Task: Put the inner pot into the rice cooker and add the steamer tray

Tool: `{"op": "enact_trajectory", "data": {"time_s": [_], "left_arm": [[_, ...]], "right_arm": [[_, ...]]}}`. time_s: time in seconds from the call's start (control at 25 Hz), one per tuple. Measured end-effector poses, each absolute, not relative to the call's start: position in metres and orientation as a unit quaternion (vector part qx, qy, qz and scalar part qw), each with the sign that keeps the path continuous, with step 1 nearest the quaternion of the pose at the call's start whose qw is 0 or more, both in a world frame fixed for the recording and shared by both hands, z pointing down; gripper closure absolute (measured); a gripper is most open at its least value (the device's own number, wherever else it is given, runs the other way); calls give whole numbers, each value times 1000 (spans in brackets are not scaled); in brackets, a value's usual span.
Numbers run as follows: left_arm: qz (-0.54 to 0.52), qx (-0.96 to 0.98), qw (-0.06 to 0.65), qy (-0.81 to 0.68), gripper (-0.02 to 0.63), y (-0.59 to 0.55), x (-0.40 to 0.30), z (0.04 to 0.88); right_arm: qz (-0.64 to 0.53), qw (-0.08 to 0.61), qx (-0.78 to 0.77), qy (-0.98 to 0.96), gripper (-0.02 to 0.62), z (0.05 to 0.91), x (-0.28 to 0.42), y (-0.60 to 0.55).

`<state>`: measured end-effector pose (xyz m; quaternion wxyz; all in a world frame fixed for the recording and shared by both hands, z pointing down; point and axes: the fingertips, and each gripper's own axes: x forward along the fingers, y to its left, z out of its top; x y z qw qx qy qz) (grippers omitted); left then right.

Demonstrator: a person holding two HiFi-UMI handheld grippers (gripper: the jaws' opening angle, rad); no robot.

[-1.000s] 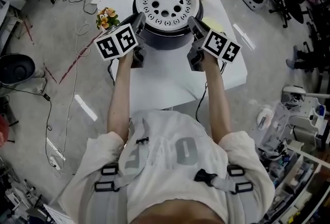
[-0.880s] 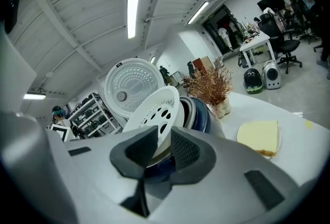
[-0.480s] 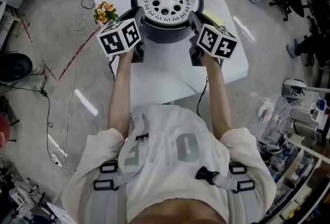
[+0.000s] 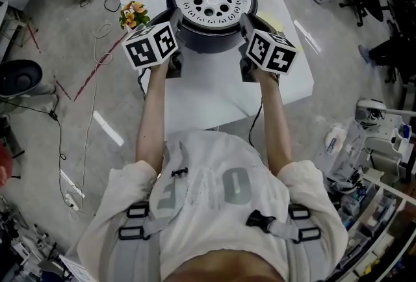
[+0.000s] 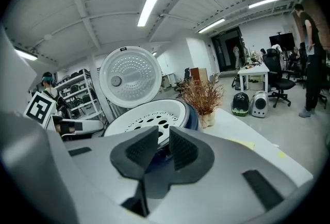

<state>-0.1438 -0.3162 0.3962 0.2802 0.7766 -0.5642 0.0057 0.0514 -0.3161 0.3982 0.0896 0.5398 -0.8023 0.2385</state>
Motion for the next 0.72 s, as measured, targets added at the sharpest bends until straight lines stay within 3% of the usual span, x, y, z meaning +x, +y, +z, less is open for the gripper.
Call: {"op": "enact_trajectory", "data": {"time_s": [0.4,0.72], "left_arm": [[-18,788,238,-567,554,-325,-146,357],[-22,797,71,-599,554,-301,-137,266]], "right_arm": [[186,73,551,-810,511,361,52,-325],[77,39,555,-827,489,284,53,-307]]}}
